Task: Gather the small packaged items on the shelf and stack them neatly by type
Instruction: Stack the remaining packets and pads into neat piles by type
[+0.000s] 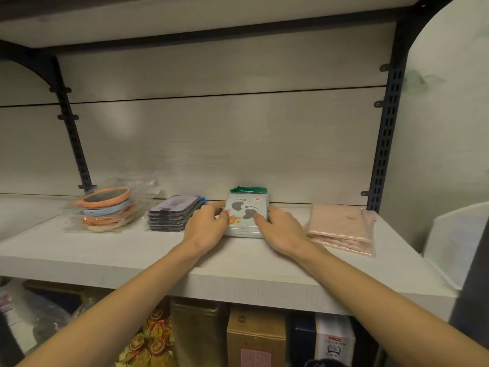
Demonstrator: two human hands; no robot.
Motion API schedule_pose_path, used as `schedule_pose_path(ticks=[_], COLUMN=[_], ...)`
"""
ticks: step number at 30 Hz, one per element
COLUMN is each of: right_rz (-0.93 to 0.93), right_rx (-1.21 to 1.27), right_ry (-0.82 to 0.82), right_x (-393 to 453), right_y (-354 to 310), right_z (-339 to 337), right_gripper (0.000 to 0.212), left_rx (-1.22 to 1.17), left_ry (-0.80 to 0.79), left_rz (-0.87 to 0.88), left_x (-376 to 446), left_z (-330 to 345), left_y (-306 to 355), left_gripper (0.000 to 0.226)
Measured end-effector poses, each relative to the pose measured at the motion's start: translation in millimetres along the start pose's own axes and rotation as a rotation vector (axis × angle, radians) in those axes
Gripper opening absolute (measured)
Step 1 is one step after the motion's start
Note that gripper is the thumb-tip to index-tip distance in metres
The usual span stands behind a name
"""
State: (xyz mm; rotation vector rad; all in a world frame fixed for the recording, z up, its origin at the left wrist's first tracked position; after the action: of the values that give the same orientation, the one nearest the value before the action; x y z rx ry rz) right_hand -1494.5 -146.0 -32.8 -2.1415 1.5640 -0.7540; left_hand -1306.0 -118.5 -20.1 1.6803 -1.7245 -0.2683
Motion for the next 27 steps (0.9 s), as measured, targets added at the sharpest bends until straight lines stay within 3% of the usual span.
schedule_pose_path(ticks=[3,7,10,14,17,27], right_rz=[-0.028,-0.056,-0.084,-0.151,-0.179,-0.178], right_rx=[-0.057,-0.037,-0.09,-0.16,-0.174,-0.179], right_ry=[0.029,-0.038,-0.108,-0.118,-0.118,-0.12], right_x=[-4.6,-14.6,-19.1,-22.0,-22.7,-27.7], right_y=[-0.6,-0.2,1.5,1.6,0.4,-3.3], right_z=[0.1,-6.4,-6.7,-5.4,-6.3,-6.7], right_gripper=[0.058,0.07,0.079,0.068,0.058,0.052], left_rx=[0.07,-0.022,-0.064,-0.283,-0.299,-0.381], left_ry=[-0.001,-0.2,-0.256,-0.324,-0.325,-0.296], left_rz=[0.021,0.035,0.048,0.008,-0.001,0.002], left_x=[-1.5,-4.2,-3.0,-4.9,-4.4,-3.1], left_z=[4.4,15.0,14.9,15.3,12.7,11.1], left_y=[1.1,-6.5,-11.5,-11.0,-13.4,-15.1], left_gripper=[0.035,0.057,0.065,0.066,0.078,0.07])
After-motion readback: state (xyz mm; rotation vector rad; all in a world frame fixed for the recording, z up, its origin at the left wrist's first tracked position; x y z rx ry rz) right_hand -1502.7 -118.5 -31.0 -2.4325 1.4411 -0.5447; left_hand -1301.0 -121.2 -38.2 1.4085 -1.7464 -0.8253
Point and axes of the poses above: each hand's wrist, its own x-axis towards the middle knuckle, its own z-axis out of the palm, y = z × x, the point moved 5 cm from there along x, towards the middle knuckle, and after that the axes turned 5 degrees about -y, right-handed, at the moved point
